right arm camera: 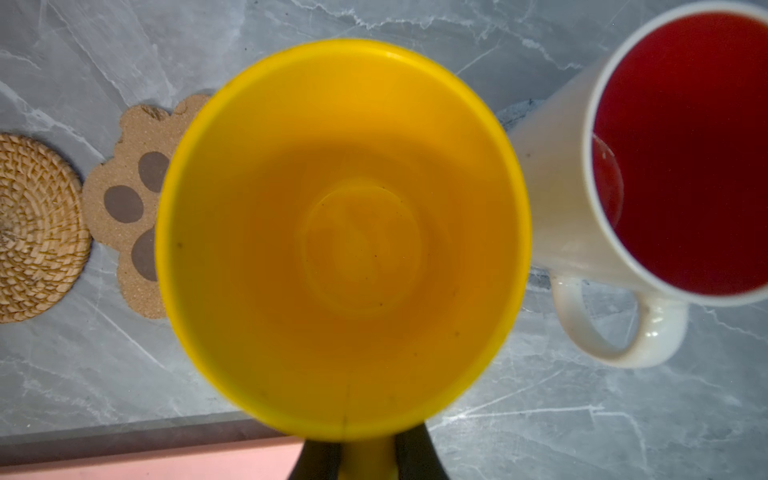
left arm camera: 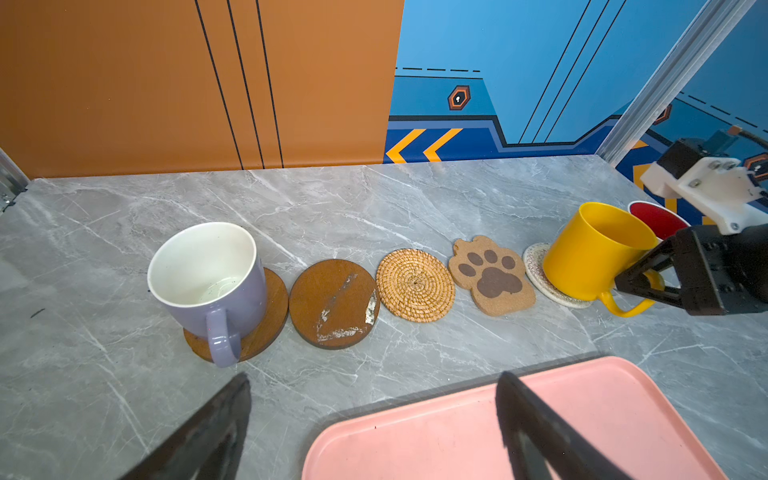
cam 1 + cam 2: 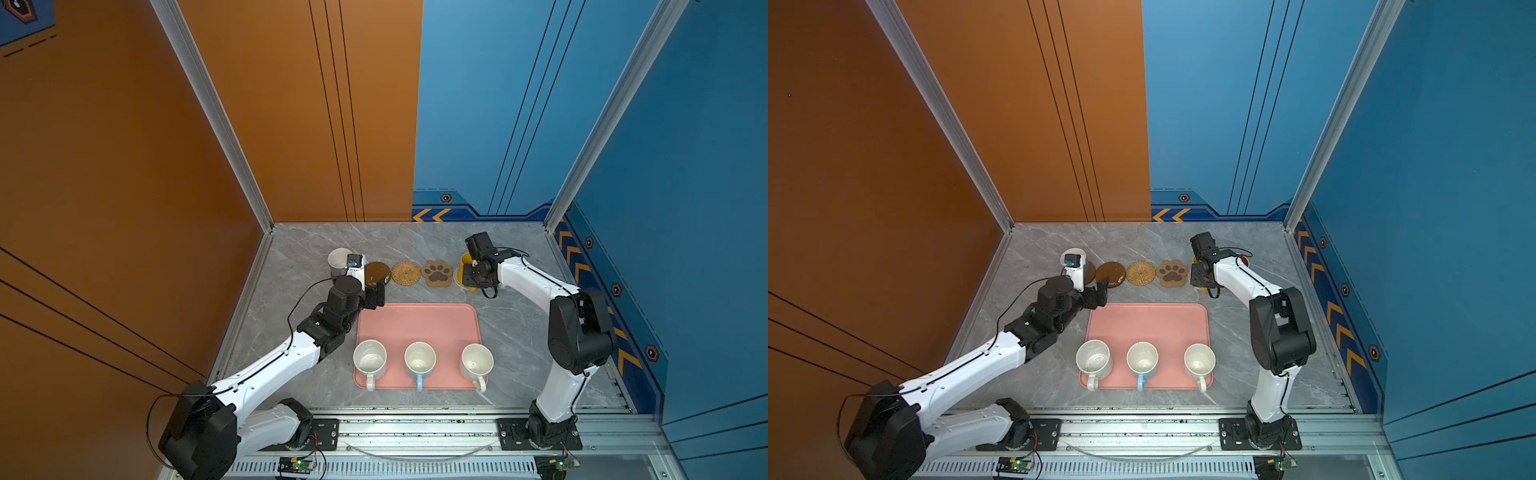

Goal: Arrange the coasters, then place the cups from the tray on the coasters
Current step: 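Lower the yellow mug onto the pastel woven coaster and open the right gripper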

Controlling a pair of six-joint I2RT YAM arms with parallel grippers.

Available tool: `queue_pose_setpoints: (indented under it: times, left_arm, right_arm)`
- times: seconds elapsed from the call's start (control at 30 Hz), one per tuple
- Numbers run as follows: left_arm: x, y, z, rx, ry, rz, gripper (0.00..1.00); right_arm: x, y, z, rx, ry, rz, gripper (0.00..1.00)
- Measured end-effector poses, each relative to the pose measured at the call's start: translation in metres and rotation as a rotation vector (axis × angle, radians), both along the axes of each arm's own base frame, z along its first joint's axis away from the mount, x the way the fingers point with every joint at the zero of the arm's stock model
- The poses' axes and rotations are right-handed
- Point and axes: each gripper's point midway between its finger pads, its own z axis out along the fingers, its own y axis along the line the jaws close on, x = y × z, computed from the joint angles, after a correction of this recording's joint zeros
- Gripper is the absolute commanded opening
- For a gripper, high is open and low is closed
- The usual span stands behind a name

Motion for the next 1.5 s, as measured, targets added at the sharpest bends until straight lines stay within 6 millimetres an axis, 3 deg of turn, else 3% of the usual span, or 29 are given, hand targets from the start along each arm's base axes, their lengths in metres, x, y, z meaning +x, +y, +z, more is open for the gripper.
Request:
queue_pose_setpoints:
  times: [1.03,1.17,1.5]
  left_arm:
    - [-0.0009,0.0006,0.0031,-0.005,-0.007,0.0,0.92]
    - [-0.0027,0.0018,0.0027,-0.006,-0.009,0.0,0.93]
    - [-0.0049,0.0041,0.0077,-0.015,-0.022,0.002,0.93]
  right_arm:
    - [0.007,-0.0018,-0.0045,0.003,-0.011,-0.009,0.0]
    - [0.0067,-0.0018,-0.0048,0.003,-0.011,-0.009,0.12]
    - [0.0092,0.0006,-0.0055,0.017,-0.023,-0.004,0.31]
